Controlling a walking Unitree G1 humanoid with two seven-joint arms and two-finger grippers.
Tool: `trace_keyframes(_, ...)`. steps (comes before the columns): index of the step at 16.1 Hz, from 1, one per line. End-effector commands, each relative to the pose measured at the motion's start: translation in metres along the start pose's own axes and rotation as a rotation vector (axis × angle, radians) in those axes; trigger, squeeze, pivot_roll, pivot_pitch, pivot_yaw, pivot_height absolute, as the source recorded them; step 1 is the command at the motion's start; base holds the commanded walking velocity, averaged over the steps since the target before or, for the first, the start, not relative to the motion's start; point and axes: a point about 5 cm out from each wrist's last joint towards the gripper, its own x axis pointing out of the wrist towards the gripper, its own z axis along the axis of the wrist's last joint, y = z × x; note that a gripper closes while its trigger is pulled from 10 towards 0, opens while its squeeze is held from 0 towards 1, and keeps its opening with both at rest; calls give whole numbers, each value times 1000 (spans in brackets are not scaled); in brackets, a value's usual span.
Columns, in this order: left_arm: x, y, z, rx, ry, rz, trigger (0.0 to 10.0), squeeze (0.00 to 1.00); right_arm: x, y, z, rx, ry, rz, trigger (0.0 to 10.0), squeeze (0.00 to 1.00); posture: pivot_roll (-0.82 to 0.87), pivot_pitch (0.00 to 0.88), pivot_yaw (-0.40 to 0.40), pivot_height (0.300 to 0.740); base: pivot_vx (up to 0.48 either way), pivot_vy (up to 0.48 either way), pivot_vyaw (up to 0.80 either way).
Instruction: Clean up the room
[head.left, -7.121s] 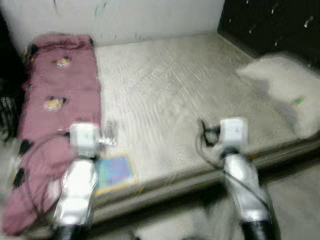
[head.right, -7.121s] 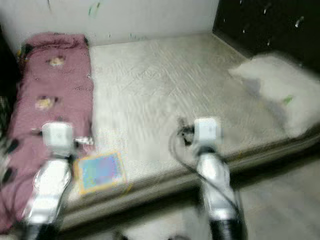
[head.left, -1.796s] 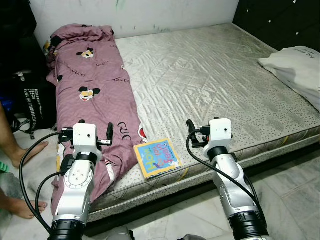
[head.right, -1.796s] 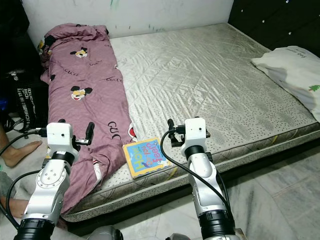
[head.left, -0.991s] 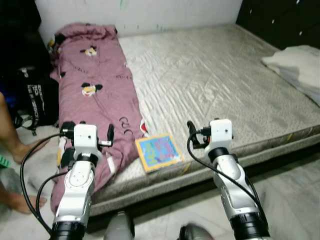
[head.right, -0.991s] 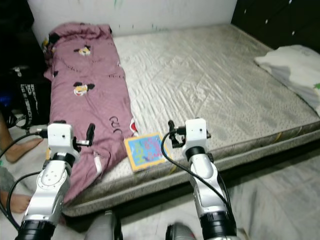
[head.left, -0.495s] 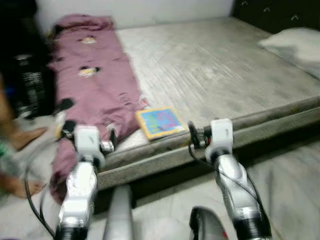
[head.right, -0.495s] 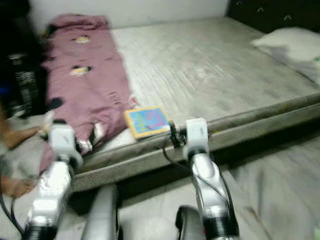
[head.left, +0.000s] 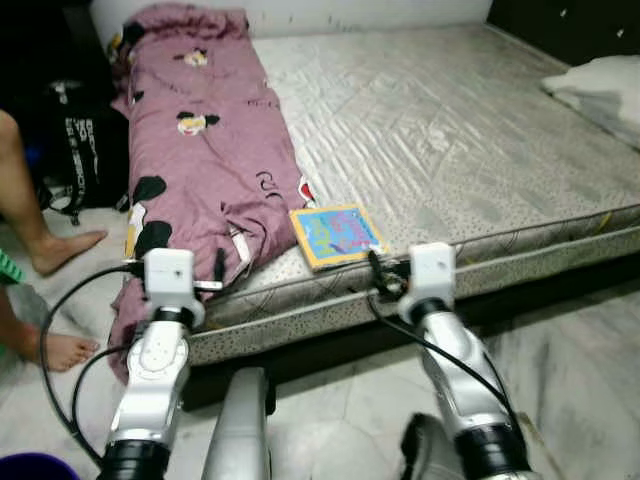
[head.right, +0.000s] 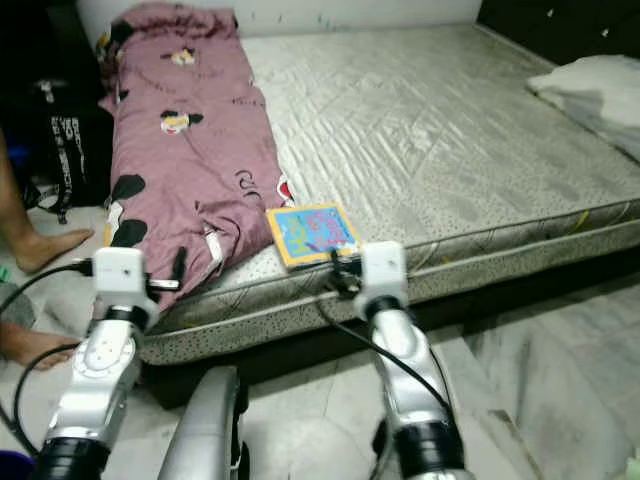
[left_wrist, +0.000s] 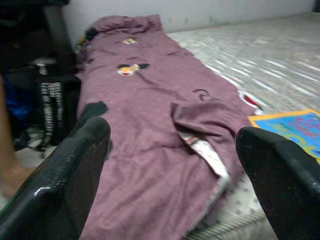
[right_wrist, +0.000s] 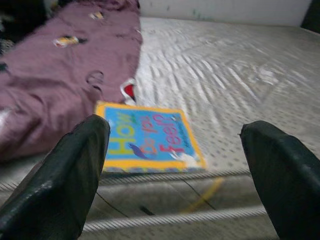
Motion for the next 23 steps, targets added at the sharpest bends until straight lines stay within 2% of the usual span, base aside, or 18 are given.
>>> trace_keyframes(1, 1, -2, 1, -1, -5, -6, 10000, 0, -1, -8, 0, -5, 3, -18, 10000, 0, 72, 0, 3, 588, 0, 0, 0)
trace_keyframes(6, 2, -3, 1, -11, 2, -5, 10000, 0, 0, -7, 0, -2, 9, -9, 10000, 0, 66, 0, 3, 583, 0, 0, 0)
trace_keyframes(13, 4, -3, 1, -16, 4, -2, 10000, 0, 0, -6, 0, -1, 15, -2, 10000, 0, 61, 0, 4, 523, 0, 0, 0)
trace_keyframes(23, 6, 3, 0, -46, 24, 52, 10000, 0, 2, -6, 1, -15, 12, 3, 10000, 0, 61, 0, 2, 523, 0, 0, 0)
